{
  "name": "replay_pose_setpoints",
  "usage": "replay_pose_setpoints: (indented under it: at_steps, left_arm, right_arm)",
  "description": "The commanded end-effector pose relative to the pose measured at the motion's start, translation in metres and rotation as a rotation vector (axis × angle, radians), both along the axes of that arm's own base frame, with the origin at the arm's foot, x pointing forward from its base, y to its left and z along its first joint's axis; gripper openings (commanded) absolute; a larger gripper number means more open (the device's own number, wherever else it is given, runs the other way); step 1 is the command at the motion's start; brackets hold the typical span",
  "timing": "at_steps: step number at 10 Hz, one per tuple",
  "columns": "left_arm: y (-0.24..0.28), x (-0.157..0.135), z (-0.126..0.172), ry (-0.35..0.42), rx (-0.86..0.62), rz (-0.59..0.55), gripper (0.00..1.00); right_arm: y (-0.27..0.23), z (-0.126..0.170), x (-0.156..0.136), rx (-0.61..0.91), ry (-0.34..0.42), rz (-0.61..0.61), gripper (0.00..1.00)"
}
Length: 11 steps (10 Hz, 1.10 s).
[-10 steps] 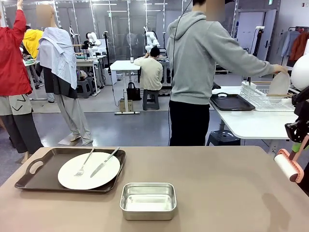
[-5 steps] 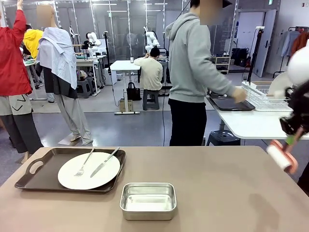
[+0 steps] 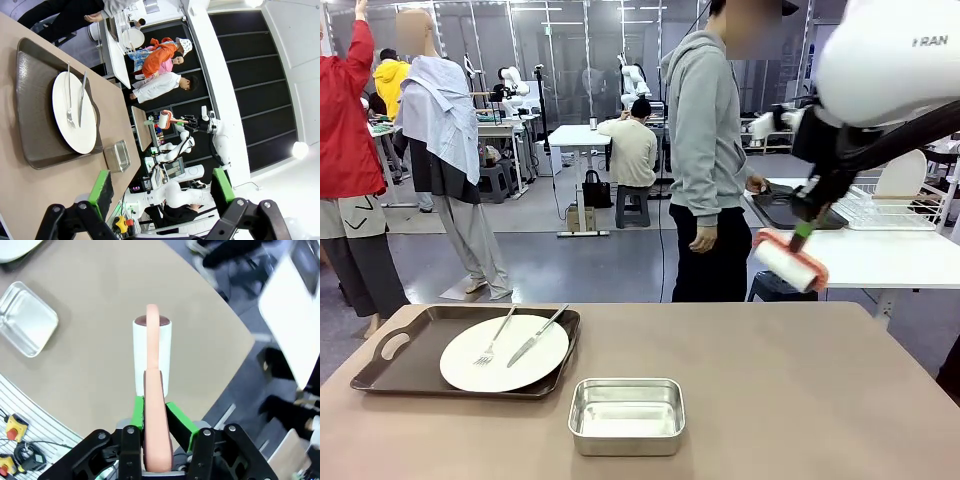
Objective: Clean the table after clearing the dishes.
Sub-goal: Place the Lint Roller back on top of the Airtight Container.
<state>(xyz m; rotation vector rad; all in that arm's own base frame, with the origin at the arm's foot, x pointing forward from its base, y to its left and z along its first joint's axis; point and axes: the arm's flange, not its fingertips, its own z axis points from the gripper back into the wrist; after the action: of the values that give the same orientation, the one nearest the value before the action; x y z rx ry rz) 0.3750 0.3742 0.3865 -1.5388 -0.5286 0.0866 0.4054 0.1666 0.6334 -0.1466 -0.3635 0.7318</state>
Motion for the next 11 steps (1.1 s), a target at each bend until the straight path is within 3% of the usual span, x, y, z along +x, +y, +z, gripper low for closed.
replay_pose_setpoints:
  at_steps: [1, 4, 6, 7, 8, 11]
  left_arm:
    - [0.001, -0.002, 0.0, 0.013, 0.01, 0.0, 1.0]
    - [0.001, -0.002, 0.0, 0.013, 0.01, 0.0, 1.0]
    - [0.001, -0.002, 0.0, 0.013, 0.01, 0.0, 1.0]
    - [0.001, -0.002, 0.0, 0.013, 0.01, 0.0, 1.0]
    - [0.001, -0.002, 0.0, 0.013, 0.01, 0.0, 1.0]
    - [0.001, -0.002, 0.0, 0.013, 0.01, 0.0, 1.0]
  right_arm:
    - [0.035, -0.004, -0.01, -0.096, -0.018, 0.161, 0.23]
    - [0.131, -0.03, -0.07, -0.179, -0.039, 0.47, 0.23]
    - [0.162, -0.044, -0.106, -0.217, -0.052, 0.621, 0.23]
    - [0.169, -0.053, -0.111, -0.193, 0.001, 0.673, 0.23]
    - [0.17, -0.04, -0.104, -0.195, -0.009, 0.55, 0.23]
    - [0.17, -0.04, -0.104, -0.195, -0.009, 0.55, 0.23]
